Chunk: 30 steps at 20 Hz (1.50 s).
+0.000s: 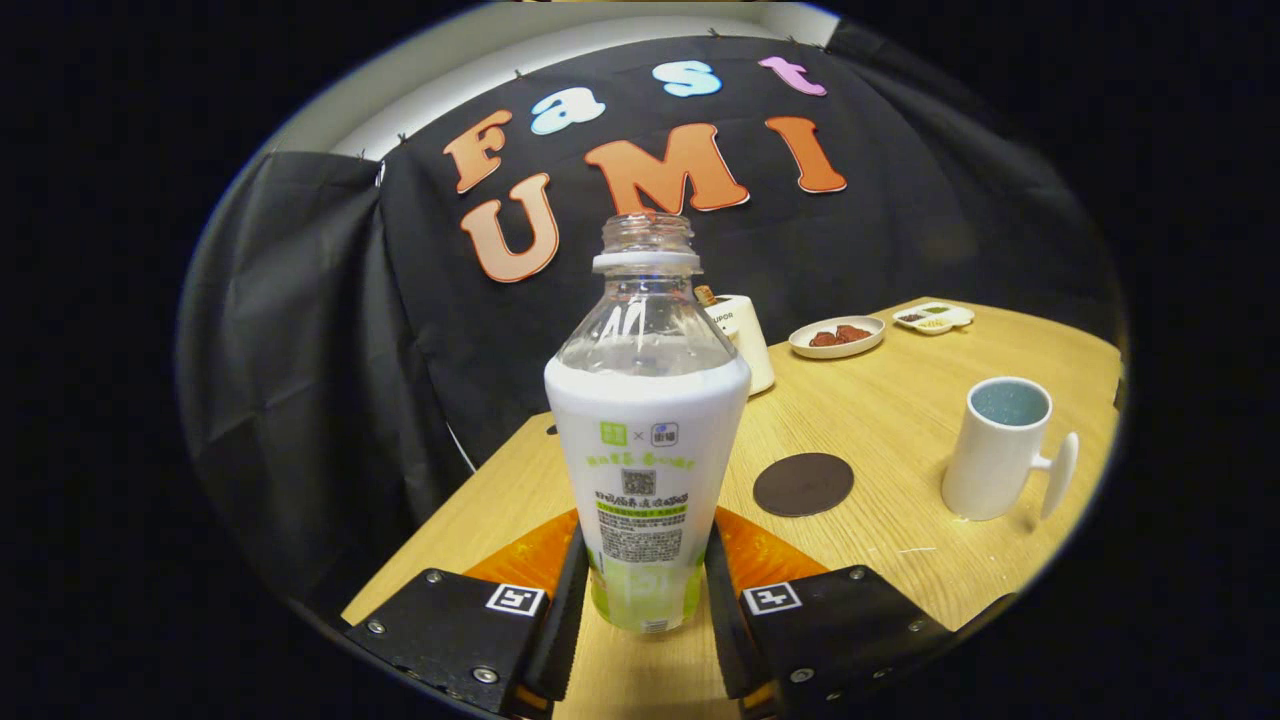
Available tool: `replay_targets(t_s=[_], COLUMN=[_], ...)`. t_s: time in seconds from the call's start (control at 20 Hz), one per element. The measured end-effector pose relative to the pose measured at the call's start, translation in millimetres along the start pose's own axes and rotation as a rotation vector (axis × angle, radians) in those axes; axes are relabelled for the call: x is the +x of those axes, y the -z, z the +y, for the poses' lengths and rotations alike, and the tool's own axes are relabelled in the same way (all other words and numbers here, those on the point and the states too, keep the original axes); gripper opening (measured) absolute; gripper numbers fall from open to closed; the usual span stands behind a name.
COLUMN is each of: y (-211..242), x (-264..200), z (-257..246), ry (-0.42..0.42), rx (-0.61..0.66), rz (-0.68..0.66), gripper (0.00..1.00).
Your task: Take the bottle from table, then pour the juice into the cup, finally place the bottle on the coaster
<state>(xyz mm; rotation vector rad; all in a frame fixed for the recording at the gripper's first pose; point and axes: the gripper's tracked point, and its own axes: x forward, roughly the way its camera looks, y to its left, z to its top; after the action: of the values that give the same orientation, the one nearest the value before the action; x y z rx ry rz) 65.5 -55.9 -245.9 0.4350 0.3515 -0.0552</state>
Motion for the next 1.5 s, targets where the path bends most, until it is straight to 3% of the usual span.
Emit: replay_targets(t_s=[0.75, 1.5], y=[-23, -42], x=[11, 5], z=[-49, -79], ry=[0.001, 0.002], rx=[0.607, 1.053], rz=[-0.038, -0.101], gripper=[0.57, 0.57])
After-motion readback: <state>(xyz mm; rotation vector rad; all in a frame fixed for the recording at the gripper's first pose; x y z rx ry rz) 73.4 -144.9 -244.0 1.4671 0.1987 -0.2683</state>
